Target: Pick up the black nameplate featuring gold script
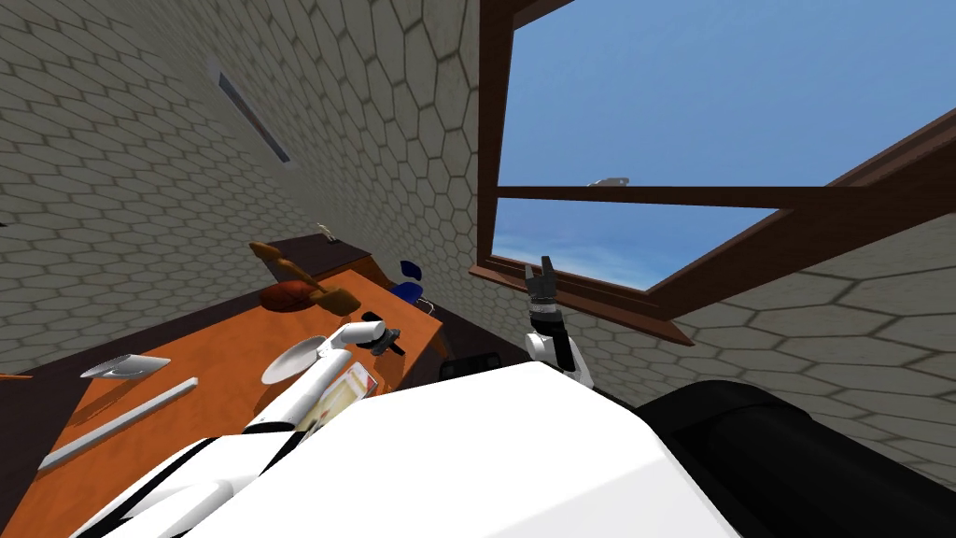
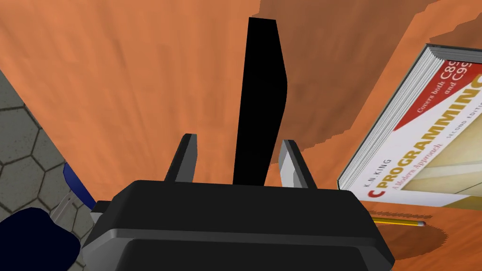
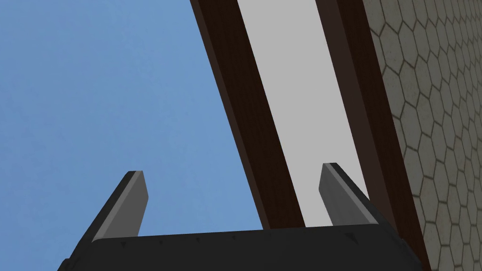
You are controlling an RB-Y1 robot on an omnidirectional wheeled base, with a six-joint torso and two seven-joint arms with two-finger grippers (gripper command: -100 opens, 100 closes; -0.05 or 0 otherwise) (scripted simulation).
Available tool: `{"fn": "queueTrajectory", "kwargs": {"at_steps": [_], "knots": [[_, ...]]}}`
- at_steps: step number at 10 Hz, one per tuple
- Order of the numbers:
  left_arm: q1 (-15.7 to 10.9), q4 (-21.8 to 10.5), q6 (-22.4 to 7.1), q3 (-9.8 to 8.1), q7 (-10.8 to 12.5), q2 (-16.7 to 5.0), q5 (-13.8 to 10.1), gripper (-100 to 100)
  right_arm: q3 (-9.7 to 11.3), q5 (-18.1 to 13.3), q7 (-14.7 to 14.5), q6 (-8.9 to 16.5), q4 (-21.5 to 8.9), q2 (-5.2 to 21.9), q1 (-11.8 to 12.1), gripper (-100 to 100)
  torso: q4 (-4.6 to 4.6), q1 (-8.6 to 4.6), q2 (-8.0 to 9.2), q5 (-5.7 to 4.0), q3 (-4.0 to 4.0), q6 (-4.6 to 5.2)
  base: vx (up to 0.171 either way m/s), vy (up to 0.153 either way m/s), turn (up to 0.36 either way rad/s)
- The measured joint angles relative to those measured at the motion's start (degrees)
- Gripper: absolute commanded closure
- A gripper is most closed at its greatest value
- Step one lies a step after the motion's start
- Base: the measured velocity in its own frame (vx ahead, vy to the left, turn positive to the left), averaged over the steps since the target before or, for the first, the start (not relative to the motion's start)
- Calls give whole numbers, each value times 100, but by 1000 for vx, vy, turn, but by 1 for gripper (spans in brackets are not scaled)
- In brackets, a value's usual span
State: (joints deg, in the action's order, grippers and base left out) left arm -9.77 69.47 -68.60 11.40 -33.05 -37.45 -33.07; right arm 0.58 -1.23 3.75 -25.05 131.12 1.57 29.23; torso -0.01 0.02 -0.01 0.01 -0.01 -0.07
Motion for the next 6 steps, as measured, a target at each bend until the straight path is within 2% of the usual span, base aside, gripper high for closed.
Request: {"fn": "queueTrajectory", "kwargs": {"at_steps": [3,4,5,6], "knots": [[4,-5,-8,1,2,-3,2,100,0,0,0,0,0,0,0,0,2,0,0,3,1,3,0,0,0],[5,-5,-9,1,1,-4,2,0,0,0,0,0,0,0,0,0,3,1,0,4,1,4,0,0,0],[5,-5,-9,1,1,-4,3,100,0,0,0,0,0,0,0,0,3,1,0,4,1,4,-12,-28,96],[13,149,-108,-13,13,-69,-41,100,0,0,0,0,0,0,0,0,6,-9,5,0,5,0,-23,-53,82]]}}
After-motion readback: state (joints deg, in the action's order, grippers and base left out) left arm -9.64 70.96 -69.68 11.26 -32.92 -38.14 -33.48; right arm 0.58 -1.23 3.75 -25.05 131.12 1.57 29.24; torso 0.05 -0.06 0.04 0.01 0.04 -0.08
